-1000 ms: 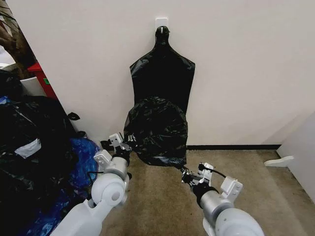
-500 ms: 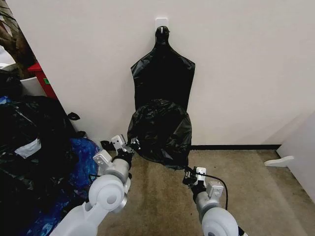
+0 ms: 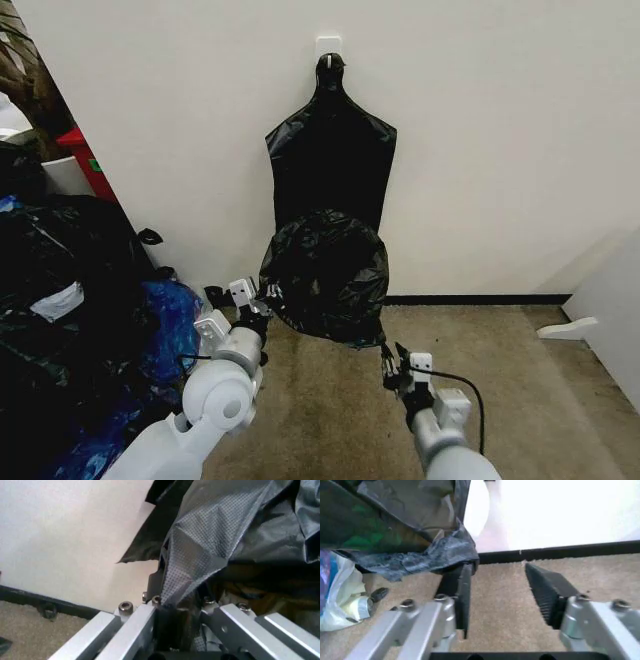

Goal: Place the garbage bag over the trash bin.

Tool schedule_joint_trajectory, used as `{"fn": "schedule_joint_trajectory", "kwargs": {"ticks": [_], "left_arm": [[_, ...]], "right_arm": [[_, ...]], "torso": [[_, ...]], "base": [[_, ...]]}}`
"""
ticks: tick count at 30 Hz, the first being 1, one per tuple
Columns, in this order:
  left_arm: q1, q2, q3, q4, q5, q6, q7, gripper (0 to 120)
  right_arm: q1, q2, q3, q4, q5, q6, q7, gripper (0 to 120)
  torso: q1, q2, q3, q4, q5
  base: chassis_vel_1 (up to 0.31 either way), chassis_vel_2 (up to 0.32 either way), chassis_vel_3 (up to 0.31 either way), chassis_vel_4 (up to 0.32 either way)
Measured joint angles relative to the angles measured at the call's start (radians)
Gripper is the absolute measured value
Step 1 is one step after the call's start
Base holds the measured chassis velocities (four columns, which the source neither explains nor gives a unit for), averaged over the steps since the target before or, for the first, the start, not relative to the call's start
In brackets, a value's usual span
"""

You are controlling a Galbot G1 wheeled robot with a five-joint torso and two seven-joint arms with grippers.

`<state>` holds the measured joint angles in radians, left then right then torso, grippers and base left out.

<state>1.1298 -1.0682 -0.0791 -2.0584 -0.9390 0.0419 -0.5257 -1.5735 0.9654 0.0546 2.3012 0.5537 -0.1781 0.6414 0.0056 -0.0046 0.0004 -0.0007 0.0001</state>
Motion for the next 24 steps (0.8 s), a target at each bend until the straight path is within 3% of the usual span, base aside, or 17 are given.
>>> {"fn": "schedule_joint_trajectory", "kwargs": {"ticks": [7,9,14,16,18,22,23,24], "left_arm": [[0.003,-0.009,0.000,0.034,0.052,-0.026,0.034,3],[0.003,-0.010,0.000,0.034,0.052,-0.026,0.033,3],[-0.002,-0.018,-0.001,0.030,0.032,-0.027,0.010,3],[0.000,-0.013,-0.003,0.030,0.045,-0.029,0.029,3],[0.020,0.003,-0.008,0.042,0.118,-0.047,0.110,3],[0.073,0.036,-0.011,0.115,0.301,-0.146,0.336,3],[0.073,0.036,-0.011,0.115,0.301,-0.146,0.336,3],[0.083,0.042,-0.013,0.135,0.325,-0.172,0.405,3]], "right_arm": [[-0.063,-0.060,0.055,0.145,0.037,-0.007,0.078,67],[-0.064,-0.061,0.056,0.148,0.041,-0.008,0.080,70],[-0.099,-0.068,0.089,0.175,0.064,-0.023,0.103,96],[-0.095,-0.070,0.118,0.175,0.072,-0.020,0.096,98],[-0.055,-0.100,0.212,0.191,0.144,-0.021,0.067,100],[0.002,-0.190,0.520,0.201,0.487,-0.070,-0.089,100],[0.002,-0.190,0.520,0.201,0.487,-0.070,-0.089,100],[0.005,-0.212,0.592,0.188,0.563,-0.088,-0.144,100]], "torso": [[0.000,0.000,0.000,0.0002,0.0000],[0.000,0.000,0.000,0.0003,0.0000],[0.000,0.000,0.000,-0.0002,0.0002],[0.000,0.000,0.000,-0.0005,0.0002],[0.000,0.000,0.000,0.0000,0.0006],[0.000,0.000,0.000,0.0005,0.0000],[0.000,0.000,0.000,0.0005,0.0000],[0.000,0.000,0.000,0.0003,0.0000]], "base": [[0.000,0.000,0.000,0.000],[0.000,0.000,0.000,0.000],[0.000,0.000,0.000,0.000],[0.000,0.000,0.000,0.000],[0.000,0.000,0.000,0.000],[0.000,0.000,0.000,0.000],[0.000,0.000,0.000,0.000],[0.000,0.000,0.000,0.000]]}}
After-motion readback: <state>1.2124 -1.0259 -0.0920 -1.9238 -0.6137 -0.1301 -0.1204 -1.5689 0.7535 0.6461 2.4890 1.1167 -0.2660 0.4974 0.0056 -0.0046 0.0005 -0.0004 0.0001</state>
